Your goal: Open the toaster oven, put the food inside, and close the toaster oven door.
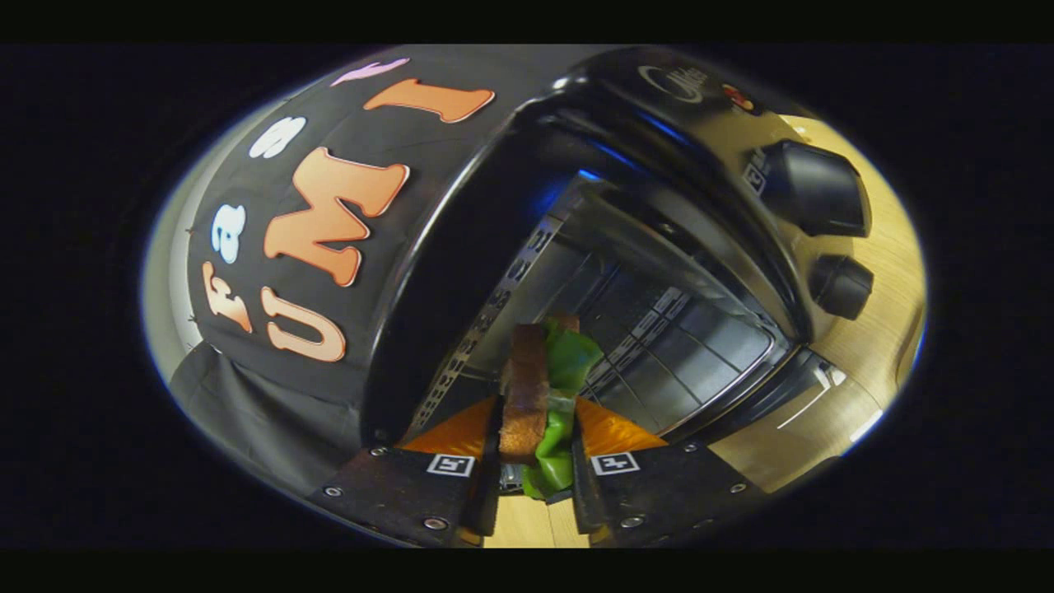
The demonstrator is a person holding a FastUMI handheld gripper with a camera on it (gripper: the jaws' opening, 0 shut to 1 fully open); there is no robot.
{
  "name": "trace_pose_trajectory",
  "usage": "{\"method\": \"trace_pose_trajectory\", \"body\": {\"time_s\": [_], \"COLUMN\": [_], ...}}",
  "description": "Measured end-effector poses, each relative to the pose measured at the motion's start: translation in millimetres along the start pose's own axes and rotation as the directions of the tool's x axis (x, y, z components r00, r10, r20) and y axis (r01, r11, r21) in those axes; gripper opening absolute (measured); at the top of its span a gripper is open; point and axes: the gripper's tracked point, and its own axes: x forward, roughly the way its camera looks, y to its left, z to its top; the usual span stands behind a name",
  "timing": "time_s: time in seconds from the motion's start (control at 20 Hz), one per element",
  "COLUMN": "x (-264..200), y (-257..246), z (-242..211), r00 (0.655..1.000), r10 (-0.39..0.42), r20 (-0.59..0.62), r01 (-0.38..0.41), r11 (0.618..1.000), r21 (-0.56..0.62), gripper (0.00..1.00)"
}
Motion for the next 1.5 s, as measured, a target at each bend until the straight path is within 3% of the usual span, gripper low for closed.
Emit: {"method": "trace_pose_trajectory", "body": {"time_s": [0.4,0.6,0.95,1.2,1.5], "x": [-24,-40,-62,-84,-124], "y": [-10,-10,-11,-21,-22], "z": [-1,-2,1,1,-11], "r00": [0.994,0.992,0.992,0.988,0.987], "r10": [-0.111,-0.12,-0.12,-0.147,-0.138], "r20": [0.001,-0.026,-0.044,-0.047,-0.083], "r01": [0.11,0.116,0.112,0.132,0.101], "r11": [0.988,0.985,0.981,0.965,0.932], "r21": [-0.107,-0.129,-0.158,-0.226,-0.349], "gripper": [0.73,0.83,0.83,0.84,0.87]}}
